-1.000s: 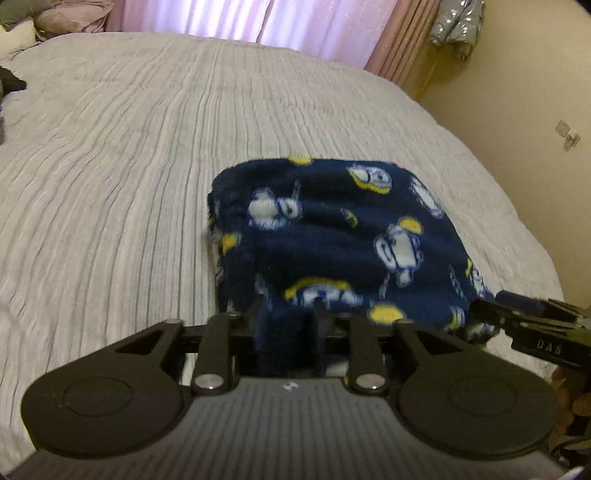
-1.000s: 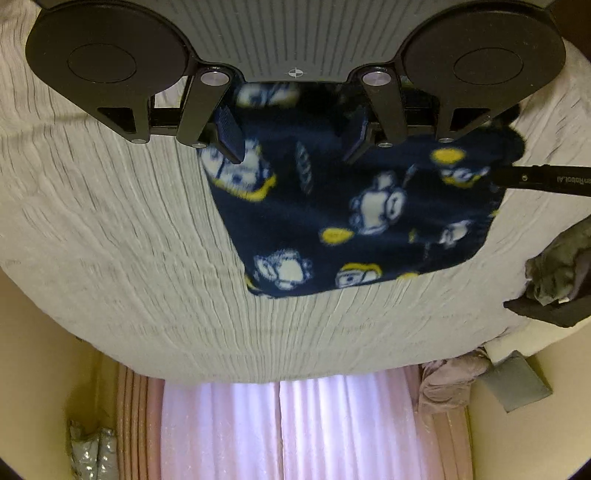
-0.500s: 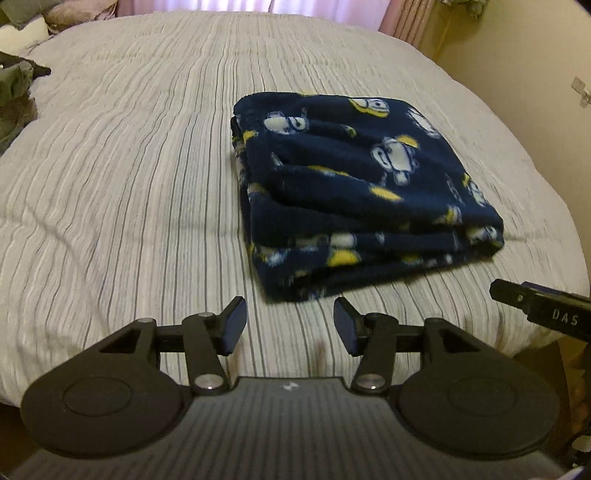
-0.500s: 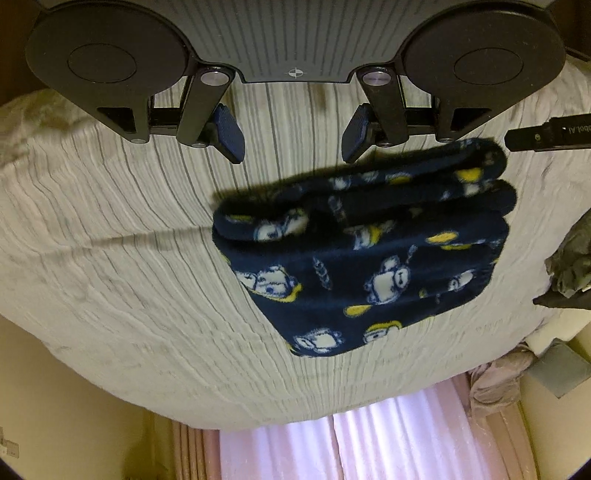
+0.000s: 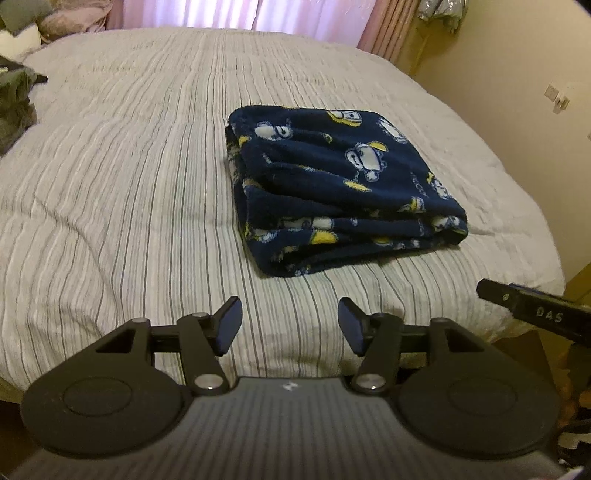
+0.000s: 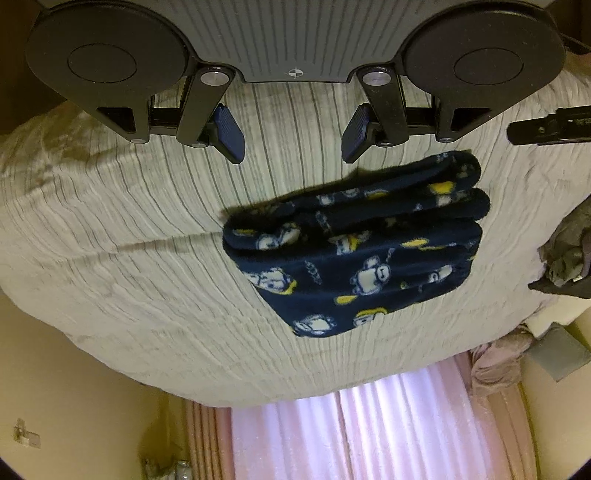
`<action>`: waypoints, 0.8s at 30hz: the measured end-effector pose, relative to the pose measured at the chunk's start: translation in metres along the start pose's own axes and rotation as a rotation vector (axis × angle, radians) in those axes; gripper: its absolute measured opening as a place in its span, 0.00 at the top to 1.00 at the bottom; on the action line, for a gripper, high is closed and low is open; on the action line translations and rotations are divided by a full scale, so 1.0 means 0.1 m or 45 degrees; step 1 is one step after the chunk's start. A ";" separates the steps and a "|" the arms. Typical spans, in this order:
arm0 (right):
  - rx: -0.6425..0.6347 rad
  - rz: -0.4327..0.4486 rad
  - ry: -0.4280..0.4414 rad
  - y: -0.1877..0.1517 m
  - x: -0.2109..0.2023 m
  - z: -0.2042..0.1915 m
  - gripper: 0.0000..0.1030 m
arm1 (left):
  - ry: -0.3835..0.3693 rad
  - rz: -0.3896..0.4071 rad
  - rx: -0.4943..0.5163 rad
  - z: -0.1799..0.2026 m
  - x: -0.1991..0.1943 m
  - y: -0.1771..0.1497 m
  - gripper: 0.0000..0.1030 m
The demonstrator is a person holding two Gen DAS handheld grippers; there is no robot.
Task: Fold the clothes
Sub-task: 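Withdraw both grippers from the folded navy pants, then grasp the bundle edge with the right gripper while the left gripper grasps the other edge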
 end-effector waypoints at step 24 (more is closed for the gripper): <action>-0.127 0.111 0.050 0.75 1.22 -0.16 0.40 | -0.084 0.125 0.068 -0.40 1.35 1.04 0.67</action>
Point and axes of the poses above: each gripper's, at about its wrist camera, not at the fingertips, and x roughly the way its jaws point, z to its right, y to its top, the point moved 2 cm from there along x, roughly the way its jaws point, and after that the axes turned 11 degrees about x, right-handed, at the moved point
